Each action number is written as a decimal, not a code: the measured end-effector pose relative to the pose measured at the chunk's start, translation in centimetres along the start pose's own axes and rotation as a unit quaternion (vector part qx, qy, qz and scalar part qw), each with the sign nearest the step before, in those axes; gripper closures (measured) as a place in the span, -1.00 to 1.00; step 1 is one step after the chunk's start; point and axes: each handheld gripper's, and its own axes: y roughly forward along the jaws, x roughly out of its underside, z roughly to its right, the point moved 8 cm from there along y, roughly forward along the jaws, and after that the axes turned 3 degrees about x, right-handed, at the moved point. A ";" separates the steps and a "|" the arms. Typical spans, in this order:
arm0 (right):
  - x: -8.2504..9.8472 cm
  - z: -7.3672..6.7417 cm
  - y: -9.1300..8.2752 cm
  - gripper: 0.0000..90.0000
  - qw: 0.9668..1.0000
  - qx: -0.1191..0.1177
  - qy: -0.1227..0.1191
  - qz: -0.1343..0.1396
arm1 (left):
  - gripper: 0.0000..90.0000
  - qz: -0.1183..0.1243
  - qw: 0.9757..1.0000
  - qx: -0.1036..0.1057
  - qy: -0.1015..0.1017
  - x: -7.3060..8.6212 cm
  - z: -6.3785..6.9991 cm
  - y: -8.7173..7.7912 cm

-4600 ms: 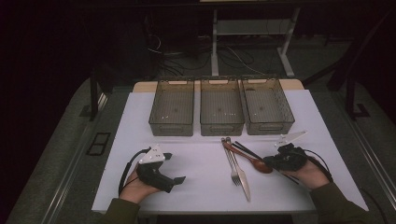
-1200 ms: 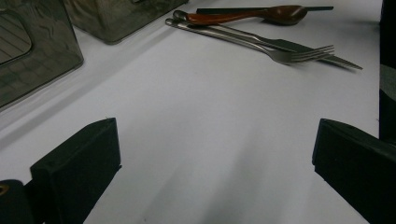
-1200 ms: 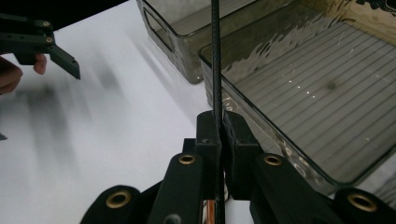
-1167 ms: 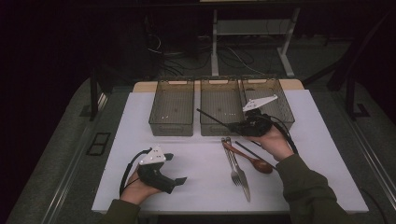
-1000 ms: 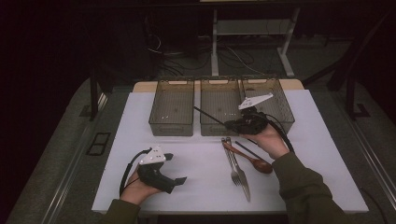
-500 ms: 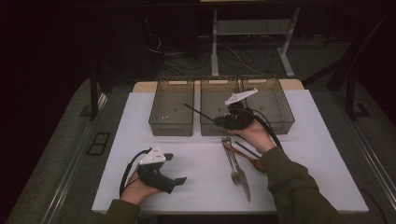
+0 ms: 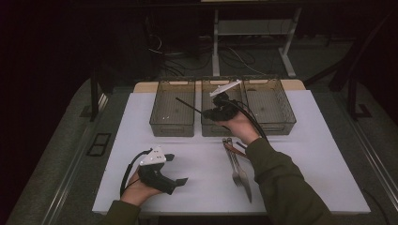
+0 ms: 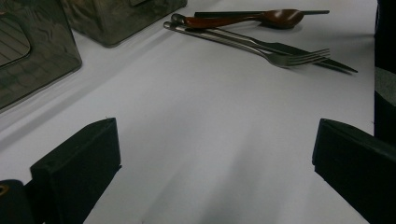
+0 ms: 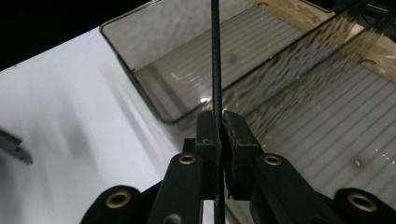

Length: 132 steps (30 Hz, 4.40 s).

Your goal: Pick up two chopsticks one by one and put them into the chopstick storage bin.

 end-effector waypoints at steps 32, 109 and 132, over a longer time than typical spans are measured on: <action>-4.7 -0.6 8.0 0.87 0.998 0.041 0.020 -0.044 | -1.00 0.008 1.000 0.011 0.001 -0.3 0.4 0.1; 2.9 -0.8 -5.4 -0.29 0.998 -0.045 -0.023 0.036 | -1.00 0.004 1.000 0.007 -0.005 -0.2 0.4 0.5; 11.5 1.9 -10.2 -0.24 0.999 -0.042 -0.011 0.029 | -1.00 0.007 1.000 -0.005 0.005 -0.1 0.0 0.7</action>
